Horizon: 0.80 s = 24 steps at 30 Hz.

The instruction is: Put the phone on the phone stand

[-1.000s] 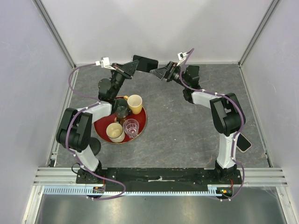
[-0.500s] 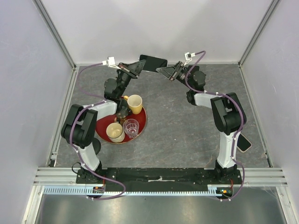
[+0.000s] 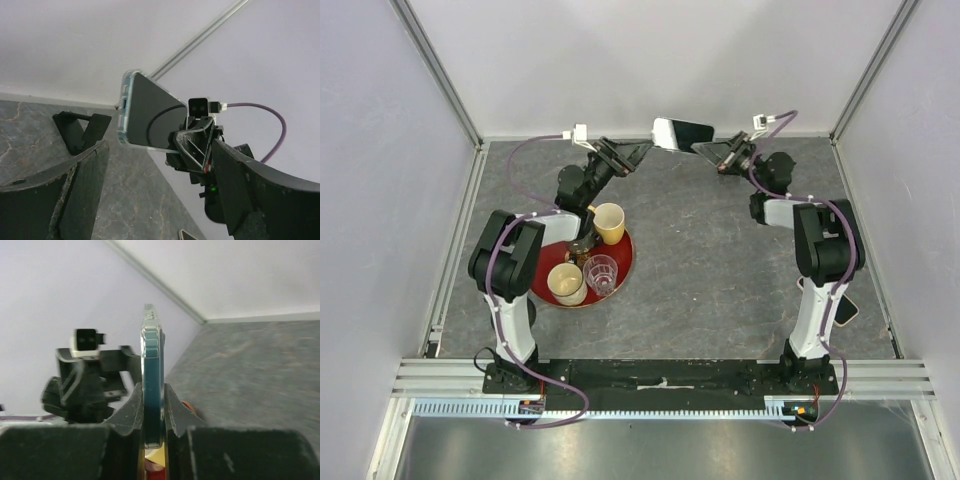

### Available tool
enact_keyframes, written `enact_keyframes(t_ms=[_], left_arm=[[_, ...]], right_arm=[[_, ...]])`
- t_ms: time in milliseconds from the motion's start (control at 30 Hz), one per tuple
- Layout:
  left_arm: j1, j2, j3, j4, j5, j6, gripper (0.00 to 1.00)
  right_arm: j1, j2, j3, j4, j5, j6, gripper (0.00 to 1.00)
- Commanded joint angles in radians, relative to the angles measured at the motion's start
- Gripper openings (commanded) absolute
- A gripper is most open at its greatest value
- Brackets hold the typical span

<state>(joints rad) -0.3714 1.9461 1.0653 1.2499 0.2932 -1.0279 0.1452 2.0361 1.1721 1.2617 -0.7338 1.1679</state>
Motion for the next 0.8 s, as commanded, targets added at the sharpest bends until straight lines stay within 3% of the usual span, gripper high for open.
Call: enact_keyframes(t_ms=[0, 67, 133, 200, 233, 300, 333, 433, 533, 700, 767], left_arm=[[0.035, -0.076, 0.105, -0.199, 0.098, 0.144, 0.89], [0.051, -0.117, 0.116, -0.393, 0.062, 0.240, 0.90], [0.046, -0.170, 0.148, -0.510, 0.017, 0.441, 0.91], [0.045, -0.170, 0.215, -0.637, 0.049, 0.584, 0.91], [0.045, -0.161, 0.243, -0.664, 0.134, 0.618, 0.91], [0.045, -0.126, 0.313, -0.713, 0.251, 0.690, 0.91], [0.045, -0.110, 0.338, -0.724, 0.388, 0.704, 0.88], [0.045, -0.056, 0.429, -0.780, 0.583, 0.718, 0.79], [0.045, -0.036, 0.450, -0.777, 0.710, 0.749, 0.85], [0.040, 0.010, 0.498, -0.828, 0.854, 0.805, 0.89], [0.035, 0.063, 0.534, -0.851, 0.983, 0.792, 0.90]], right_arm=[[-0.071, -0.128, 0.011, -0.118, -0.018, -0.235, 0.00], [-0.075, -0.155, 0.058, -0.370, -0.054, -0.351, 0.00], [-0.075, -0.169, 0.109, -0.636, -0.071, -0.535, 0.00], [-0.075, -0.175, 0.162, -0.761, -0.101, -0.661, 0.00], [-0.075, -0.191, 0.173, -0.844, -0.104, -0.695, 0.00], [-0.076, -0.209, 0.182, -0.880, -0.140, -0.731, 0.00], [-0.075, -0.230, 0.184, -0.921, -0.156, -0.772, 0.00], [-0.061, -0.279, 0.199, -1.077, -0.196, -0.923, 0.00], [-0.024, -0.321, 0.227, -1.241, -0.199, -1.094, 0.00], [0.013, -0.361, 0.212, -1.259, -0.285, -1.149, 0.00], [0.020, -0.370, 0.205, -1.259, -0.295, -1.160, 0.00]])
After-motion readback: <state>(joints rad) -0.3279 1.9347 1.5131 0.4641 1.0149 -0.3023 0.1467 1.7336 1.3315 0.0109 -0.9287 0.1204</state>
